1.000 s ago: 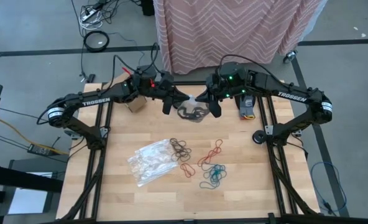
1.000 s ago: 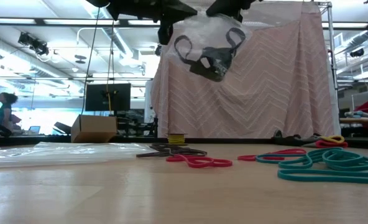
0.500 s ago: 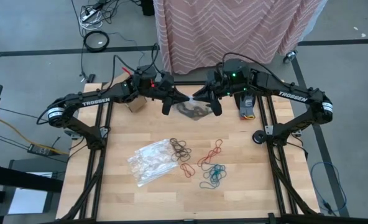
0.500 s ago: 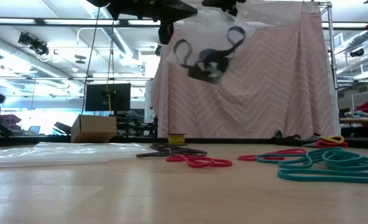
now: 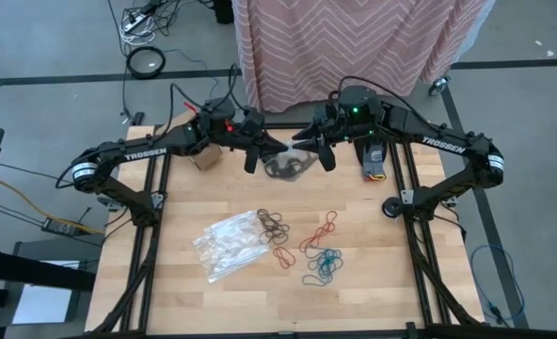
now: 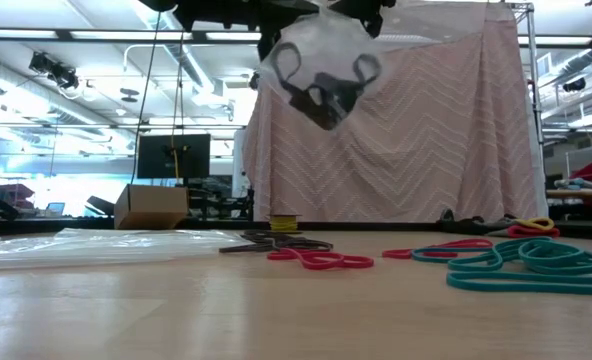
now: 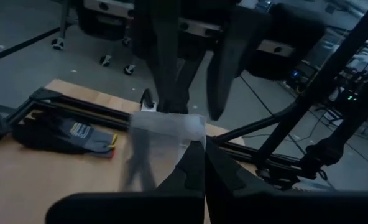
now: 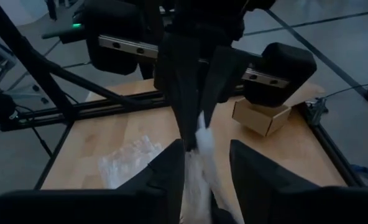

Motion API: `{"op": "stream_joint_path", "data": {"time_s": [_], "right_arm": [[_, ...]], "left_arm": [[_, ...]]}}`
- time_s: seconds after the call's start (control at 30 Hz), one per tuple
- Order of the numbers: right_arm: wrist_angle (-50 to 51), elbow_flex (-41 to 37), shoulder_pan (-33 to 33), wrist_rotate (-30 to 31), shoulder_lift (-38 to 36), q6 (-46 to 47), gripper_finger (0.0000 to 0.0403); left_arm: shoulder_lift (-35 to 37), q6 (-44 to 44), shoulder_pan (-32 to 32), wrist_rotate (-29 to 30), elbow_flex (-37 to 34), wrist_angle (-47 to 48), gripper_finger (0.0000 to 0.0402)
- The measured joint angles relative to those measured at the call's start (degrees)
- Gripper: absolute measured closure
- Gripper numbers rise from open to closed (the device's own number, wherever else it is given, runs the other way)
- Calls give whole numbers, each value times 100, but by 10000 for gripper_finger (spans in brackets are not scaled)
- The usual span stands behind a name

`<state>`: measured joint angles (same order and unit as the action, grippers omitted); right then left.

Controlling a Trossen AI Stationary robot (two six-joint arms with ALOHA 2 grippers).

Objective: Sort rubber bands
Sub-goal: Close the transparent zip bag

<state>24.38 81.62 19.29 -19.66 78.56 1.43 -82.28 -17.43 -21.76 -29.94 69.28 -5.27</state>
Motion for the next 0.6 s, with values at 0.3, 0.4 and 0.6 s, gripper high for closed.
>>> {"op": "stream_joint_path", "data": {"time_s": [0.3,0.4,0.6], "right_arm": [[-42,0,0,-128,4,-2,296],[-43,0,0,-212,4,-2,302],[-46,0,0,-315,4,-9,318]], "left_arm": [[0,-102,92,-19,0,-102,401],[-2,-109,90,54,0,-128,401],[-2,-148,89,71,0,-169,401]]}}
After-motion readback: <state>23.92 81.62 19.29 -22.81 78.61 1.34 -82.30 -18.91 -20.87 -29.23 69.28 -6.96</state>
